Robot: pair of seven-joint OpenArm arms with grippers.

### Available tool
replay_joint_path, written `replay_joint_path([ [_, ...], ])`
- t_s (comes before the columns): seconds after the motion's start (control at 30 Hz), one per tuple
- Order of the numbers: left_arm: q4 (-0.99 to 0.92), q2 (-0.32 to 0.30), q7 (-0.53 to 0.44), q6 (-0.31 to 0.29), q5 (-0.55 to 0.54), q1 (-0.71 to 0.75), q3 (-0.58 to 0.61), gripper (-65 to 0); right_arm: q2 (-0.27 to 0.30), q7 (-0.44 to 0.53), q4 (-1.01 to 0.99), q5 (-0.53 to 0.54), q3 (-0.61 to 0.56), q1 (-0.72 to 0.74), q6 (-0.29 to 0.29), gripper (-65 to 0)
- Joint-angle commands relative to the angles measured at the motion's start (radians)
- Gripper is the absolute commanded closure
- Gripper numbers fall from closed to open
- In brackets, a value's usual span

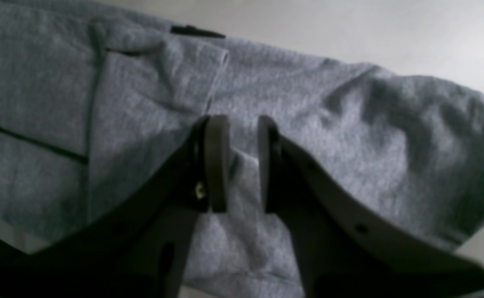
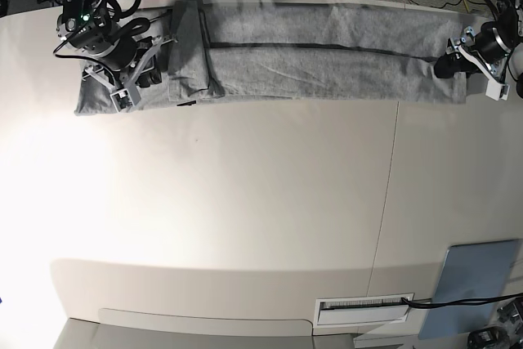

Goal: Fold the T-shirt properly
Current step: 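Grasp the strip end with the left gripper and lift it, then fold the strip end with the left gripper toward the right gripper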

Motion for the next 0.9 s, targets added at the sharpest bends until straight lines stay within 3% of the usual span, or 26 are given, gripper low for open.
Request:
replay_joint_path([
  [0.0,0.007,-0.019,0.026,0.004,0.005,0.002,-0.003,-34.9,0.012,0.014,0.017,0.009,0.004,0.003,0.0,-12.9],
  [0.07,0.007,-0.019,0.062,0.003,-0.032,0.002,-0.003,-32.3,0.011,0.014,0.017,0.009,0.004,0.003,0.0,-12.9],
  [0.13,0.007,-0.019,0.078,-0.004,-0.048,0.002,-0.003,-25.2,0.011,0.015,0.017,0.009,0.004,0.003,0.0,-12.9],
  [0.27,0.008,-0.023,0.084,0.003,-0.047,0.001,-0.003,0.0,0.011,0.015,0.017,0.009,0.004,0.003,0.0,-12.9],
  [0.4,0.011,-0.042,0.077,0.074,-0.031,-0.013,-0.005,0.0,0.012,0.024,0.017,0.008,0.005,0.004,-0.001,-12.8],
  [0.63,0.06,-0.105,0.078,0.174,0.106,-0.062,-0.005,0.0,0.012,0.024,0.017,0.005,0.005,0.004,-0.001,-12.8],
  [0.87,0.251,-0.066,0.216,0.225,0.106,-0.011,-0.005,0.0,0.011,0.026,0.018,-0.021,0.056,0.004,-0.002,-12.8],
])
